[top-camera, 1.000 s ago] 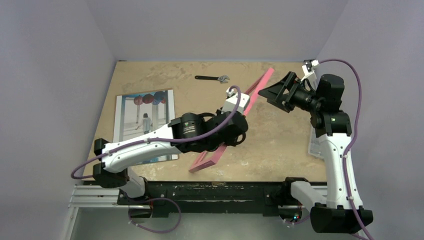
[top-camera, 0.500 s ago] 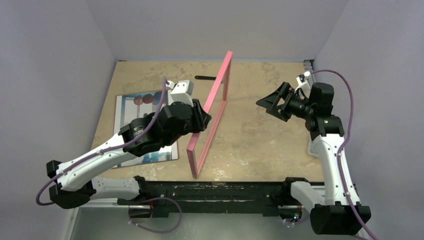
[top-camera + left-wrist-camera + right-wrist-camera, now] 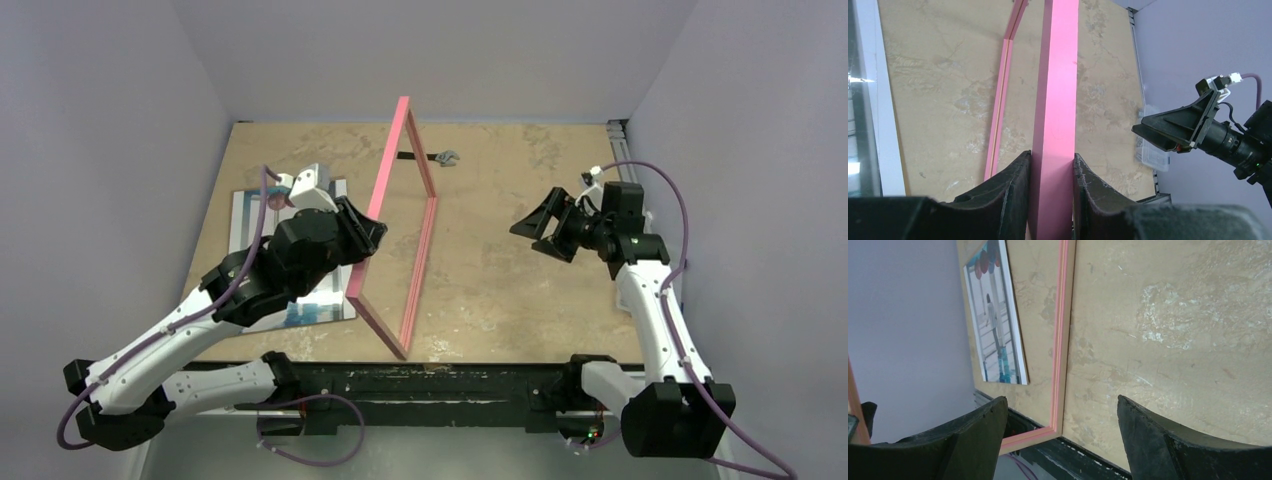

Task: Put the photo into the frame
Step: Turn over the photo frame at the center of the board.

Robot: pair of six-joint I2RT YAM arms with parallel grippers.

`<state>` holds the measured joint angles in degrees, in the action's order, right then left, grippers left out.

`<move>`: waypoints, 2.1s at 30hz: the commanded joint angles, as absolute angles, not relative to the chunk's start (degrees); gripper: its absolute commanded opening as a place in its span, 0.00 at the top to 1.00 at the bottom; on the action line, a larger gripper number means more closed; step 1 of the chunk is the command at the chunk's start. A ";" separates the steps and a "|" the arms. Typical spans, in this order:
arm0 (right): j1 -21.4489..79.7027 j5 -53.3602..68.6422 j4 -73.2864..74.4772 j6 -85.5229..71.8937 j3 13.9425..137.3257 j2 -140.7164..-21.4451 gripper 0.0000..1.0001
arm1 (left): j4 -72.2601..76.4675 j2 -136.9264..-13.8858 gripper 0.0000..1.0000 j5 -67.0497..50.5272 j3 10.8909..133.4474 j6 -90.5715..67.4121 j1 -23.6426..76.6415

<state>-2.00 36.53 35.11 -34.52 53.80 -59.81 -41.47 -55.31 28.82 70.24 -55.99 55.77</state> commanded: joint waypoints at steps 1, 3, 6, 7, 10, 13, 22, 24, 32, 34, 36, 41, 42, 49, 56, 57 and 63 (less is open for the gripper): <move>-1.77 35.19 33.74 -31.78 52.54 -60.39 0.22 | -50.58 -55.88 1.00 27.39 66.77 -57.57 53.44; -1.55 35.24 33.25 -31.53 51.82 -60.79 0.22 | -53.75 -57.35 1.00 27.38 67.37 -57.01 52.07; -1.26 35.05 32.44 -30.77 50.93 -61.54 0.23 | -56.40 -59.11 1.00 26.87 67.76 -55.89 50.76; -1.09 34.85 32.31 -30.50 50.73 -61.93 0.23 | -56.42 -59.66 1.00 26.36 67.52 -55.62 50.50; -0.74 34.67 31.98 -29.80 49.97 -62.87 0.23 | -55.43 -61.12 1.00 24.91 66.38 -55.37 49.90; -0.53 34.14 31.16 -29.06 48.69 -63.60 0.23 | -53.24 -62.59 1.00 23.56 65.19 -54.96 49.58; -0.46 29.44 29.97 -25.70 46.30 -68.67 0.23 | -47.29 -68.09 1.00 20.94 61.46 -53.31 49.39; -0.51 28.39 29.74 -25.16 45.86 -69.87 0.24 | -47.46 -69.72 1.00 20.68 61.61 -52.86 49.40; 4.21 21.53 29.60 -24.08 45.00 -74.02 0.25 | -46.54 -74.72 1.00 20.17 61.26 -52.25 49.39; 4.65 19.77 29.36 -24.12 44.85 -74.44 0.27 | -46.53 -76.72 1.00 20.16 61.43 -52.21 49.40; 4.79 18.50 28.72 -24.34 44.36 -74.05 0.27 | -46.01 -78.55 1.00 19.65 61.44 -52.04 49.39; 4.75 16.50 28.70 -24.52 44.46 -73.39 0.27 | -44.71 -83.96 1.00 17.82 61.89 -51.10 49.39; 4.78 16.25 28.55 -24.63 44.36 -73.25 0.27 | -44.52 -84.98 1.00 17.56 62.02 -50.90 49.39; 4.81 15.57 27.01 -25.96 43.41 -68.85 0.27 | -42.27 -90.45 1.00 16.37 62.14 -50.30 49.39; 4.66 13.57 28.12 -25.82 44.22 -68.46 0.27 | -40.88 -95.85 1.00 15.17 62.94 -49.78 49.48; 4.70 13.31 28.17 -25.87 44.21 -68.28 0.27 | -40.55 -96.41 1.00 15.08 62.93 -49.82 49.48; 4.67 12.57 29.10 -25.71 44.76 -67.57 0.27 | -39.55 -99.68 1.00 14.51 63.98 -49.59 49.57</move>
